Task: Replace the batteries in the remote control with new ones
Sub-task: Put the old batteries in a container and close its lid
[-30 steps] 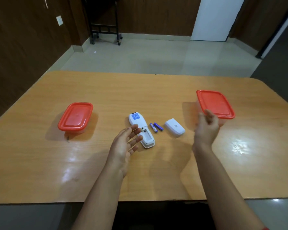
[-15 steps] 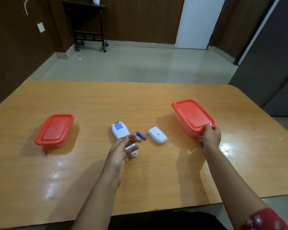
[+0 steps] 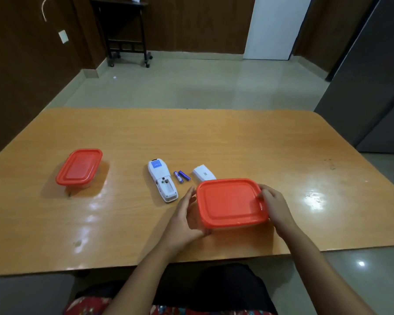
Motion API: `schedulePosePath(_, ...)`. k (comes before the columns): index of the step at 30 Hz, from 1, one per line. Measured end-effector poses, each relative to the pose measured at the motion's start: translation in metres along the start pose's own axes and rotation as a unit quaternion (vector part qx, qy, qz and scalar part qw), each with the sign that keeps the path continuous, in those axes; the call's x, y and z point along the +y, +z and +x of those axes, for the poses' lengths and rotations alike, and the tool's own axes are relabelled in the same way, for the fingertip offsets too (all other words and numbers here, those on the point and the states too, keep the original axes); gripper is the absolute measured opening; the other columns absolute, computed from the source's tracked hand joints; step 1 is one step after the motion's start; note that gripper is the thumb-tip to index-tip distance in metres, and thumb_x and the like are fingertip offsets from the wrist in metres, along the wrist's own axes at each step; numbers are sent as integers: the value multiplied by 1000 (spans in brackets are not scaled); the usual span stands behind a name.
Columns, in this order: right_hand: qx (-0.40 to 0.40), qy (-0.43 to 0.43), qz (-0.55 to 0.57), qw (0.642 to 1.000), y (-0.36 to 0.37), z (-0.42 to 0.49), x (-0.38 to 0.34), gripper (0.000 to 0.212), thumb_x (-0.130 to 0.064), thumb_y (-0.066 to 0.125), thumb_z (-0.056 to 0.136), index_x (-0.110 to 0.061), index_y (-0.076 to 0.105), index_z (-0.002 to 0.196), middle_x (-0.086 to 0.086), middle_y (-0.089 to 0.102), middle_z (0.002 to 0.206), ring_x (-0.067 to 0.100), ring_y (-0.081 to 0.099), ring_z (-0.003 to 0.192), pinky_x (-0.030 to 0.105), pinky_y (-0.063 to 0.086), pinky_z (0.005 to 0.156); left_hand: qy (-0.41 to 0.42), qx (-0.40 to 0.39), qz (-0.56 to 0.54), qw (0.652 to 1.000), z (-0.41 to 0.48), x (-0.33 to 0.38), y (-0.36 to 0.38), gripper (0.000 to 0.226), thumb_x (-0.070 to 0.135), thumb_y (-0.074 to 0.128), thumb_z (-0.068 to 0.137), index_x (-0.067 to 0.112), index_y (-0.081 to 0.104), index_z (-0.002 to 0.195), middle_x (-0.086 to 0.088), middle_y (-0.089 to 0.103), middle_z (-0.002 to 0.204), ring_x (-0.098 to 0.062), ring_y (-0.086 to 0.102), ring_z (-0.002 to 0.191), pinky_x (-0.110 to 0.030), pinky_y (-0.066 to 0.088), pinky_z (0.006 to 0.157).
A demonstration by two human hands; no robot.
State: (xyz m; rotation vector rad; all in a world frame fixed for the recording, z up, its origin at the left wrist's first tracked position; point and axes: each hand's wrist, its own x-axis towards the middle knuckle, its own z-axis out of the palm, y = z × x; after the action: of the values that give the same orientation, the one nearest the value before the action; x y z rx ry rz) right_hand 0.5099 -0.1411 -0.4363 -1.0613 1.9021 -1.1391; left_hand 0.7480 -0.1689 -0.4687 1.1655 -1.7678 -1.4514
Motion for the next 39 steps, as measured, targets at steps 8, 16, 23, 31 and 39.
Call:
schedulePosePath(8,-16,-18,-192,981,-1,-6,5,37,-34,42,95,-24,53,128,2,59,110,23,55,104,34,47,77,10,45,99,994,-3,2,7,131,40,89,46,37,10,149,14,42,144,-1,39,131,-17,34,103)
schedulePosePath(16,-81,-332,-371,863,46,-72,5,64,-61,42,85,-30,42,141,-8,38,151,14,30,141,38,23,115,-9,65,101,993,-6,7,7,122,50,81,49,38,13,149,9,53,136,0,51,118,-17,41,95)
schedulePosePath(23,-40,-378,-398,835,46,-68,9,53,-54,31,94,-33,40,142,-11,40,149,13,34,140,34,19,111,5,55,99,994,-5,7,6,123,52,82,49,33,14,150,7,54,136,-3,52,120,-19,42,99)
schedulePosePath(31,140,-265,99,949,2,-54,-36,32,-32,38,100,-21,57,123,-3,63,118,10,59,110,24,47,91,16,57,98,993,-8,11,7,119,43,88,48,39,22,147,34,38,139,10,42,125,-18,40,99)
schedulePosePath(39,204,189,531,800,-45,15,-12,31,-21,40,100,-9,50,126,7,60,120,22,57,108,43,47,97,16,70,127,989,-9,12,8,124,41,89,49,39,16,149,20,41,145,-1,41,130,-19,36,100)
